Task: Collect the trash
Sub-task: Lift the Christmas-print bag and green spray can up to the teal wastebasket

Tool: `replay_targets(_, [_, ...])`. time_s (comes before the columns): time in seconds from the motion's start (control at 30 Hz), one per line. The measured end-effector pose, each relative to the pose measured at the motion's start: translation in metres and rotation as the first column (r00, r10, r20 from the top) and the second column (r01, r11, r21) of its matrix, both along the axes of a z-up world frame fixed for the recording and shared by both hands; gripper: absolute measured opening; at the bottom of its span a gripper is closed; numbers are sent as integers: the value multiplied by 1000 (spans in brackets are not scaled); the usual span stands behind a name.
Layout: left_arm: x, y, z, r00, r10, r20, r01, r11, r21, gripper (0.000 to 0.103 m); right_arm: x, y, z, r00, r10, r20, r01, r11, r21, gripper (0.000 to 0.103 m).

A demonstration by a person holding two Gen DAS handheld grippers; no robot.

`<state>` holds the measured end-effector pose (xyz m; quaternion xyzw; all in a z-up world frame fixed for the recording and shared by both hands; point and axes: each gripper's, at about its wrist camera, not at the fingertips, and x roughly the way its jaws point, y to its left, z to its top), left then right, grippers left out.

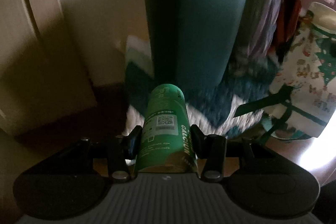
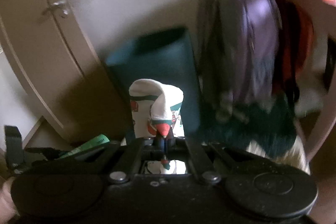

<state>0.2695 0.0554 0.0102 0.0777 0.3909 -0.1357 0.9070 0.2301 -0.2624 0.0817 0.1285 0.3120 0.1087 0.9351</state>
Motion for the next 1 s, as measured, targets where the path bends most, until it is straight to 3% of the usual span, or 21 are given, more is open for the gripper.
replay_targets(0.23, [2, -40, 88, 992, -20, 128, 21, 1000, -4, 48, 23, 15, 76, 989, 128, 75, -120, 988, -100, 1])
replay_targets(0.43, [19, -70, 152, 966, -14, 258, 15, 1000, 1, 48, 53, 22, 126, 976, 111, 185, -83, 985, -151, 1])
replay_targets(0.53, [35, -81, 172, 958, 13, 286, -11, 1000, -8, 48, 80, 27, 143, 967, 81, 242, -38, 983, -178, 1])
replay_targets(0.8, [119, -110, 184, 958, 65, 280, -62, 998, -18, 48, 160, 33, 157, 952, -7, 305, 67, 980, -189, 1])
replay_targets(1.0, [179, -128, 153, 970, 70, 232, -70, 998, -11, 48, 226, 36, 123, 967, -43, 251, 87, 981, -171, 1])
